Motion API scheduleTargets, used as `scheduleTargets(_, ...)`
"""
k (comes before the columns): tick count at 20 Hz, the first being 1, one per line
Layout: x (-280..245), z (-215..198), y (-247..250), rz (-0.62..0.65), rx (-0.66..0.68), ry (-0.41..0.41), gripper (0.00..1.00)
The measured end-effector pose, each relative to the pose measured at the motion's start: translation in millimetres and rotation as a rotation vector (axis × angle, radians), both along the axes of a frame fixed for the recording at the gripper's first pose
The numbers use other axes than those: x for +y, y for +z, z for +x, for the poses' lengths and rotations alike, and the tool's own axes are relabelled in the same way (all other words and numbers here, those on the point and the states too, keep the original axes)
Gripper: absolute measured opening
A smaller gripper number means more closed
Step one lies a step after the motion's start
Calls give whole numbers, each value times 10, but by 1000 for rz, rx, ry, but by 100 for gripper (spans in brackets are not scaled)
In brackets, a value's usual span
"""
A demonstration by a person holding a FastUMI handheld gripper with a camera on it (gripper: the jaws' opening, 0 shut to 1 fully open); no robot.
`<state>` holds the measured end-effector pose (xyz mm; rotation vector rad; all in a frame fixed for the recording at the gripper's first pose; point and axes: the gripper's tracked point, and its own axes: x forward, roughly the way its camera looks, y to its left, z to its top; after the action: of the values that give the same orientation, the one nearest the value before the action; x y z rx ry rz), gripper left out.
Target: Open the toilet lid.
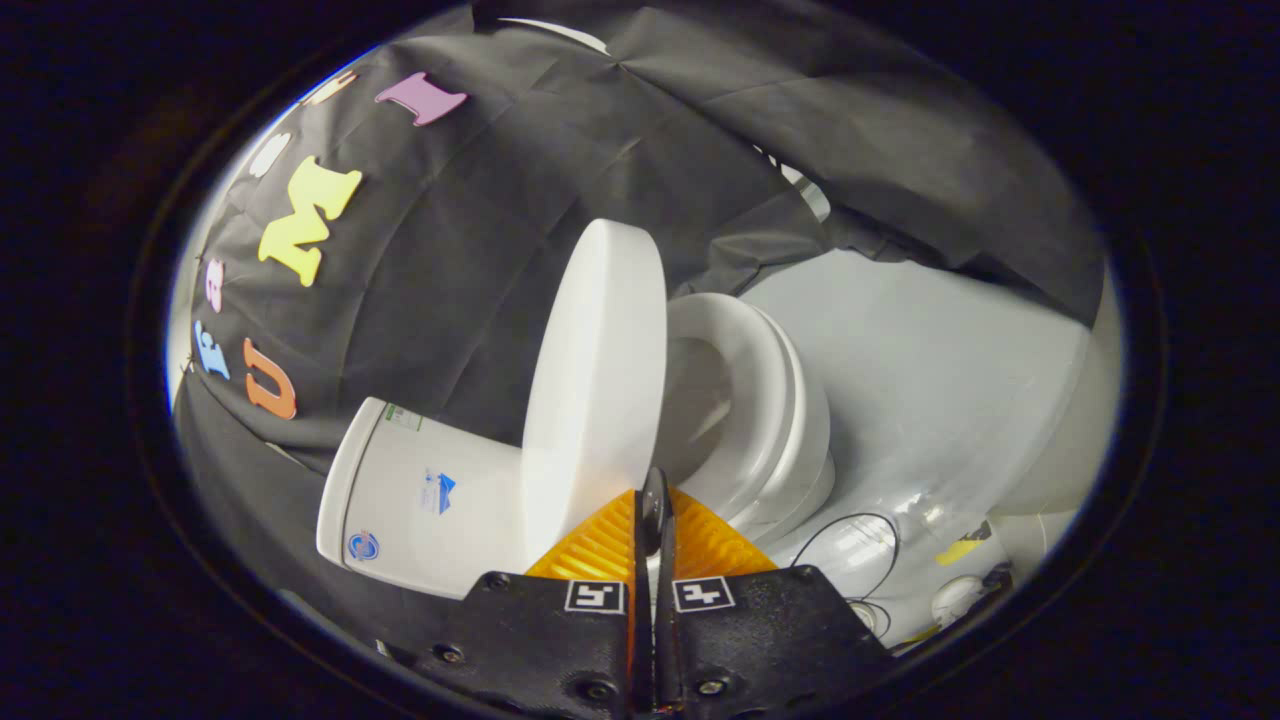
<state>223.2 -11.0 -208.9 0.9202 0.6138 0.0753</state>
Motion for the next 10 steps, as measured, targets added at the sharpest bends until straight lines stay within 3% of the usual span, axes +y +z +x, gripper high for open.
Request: scheduleTargets(10, 80, -26, 219, -32, -21, -2, 4)
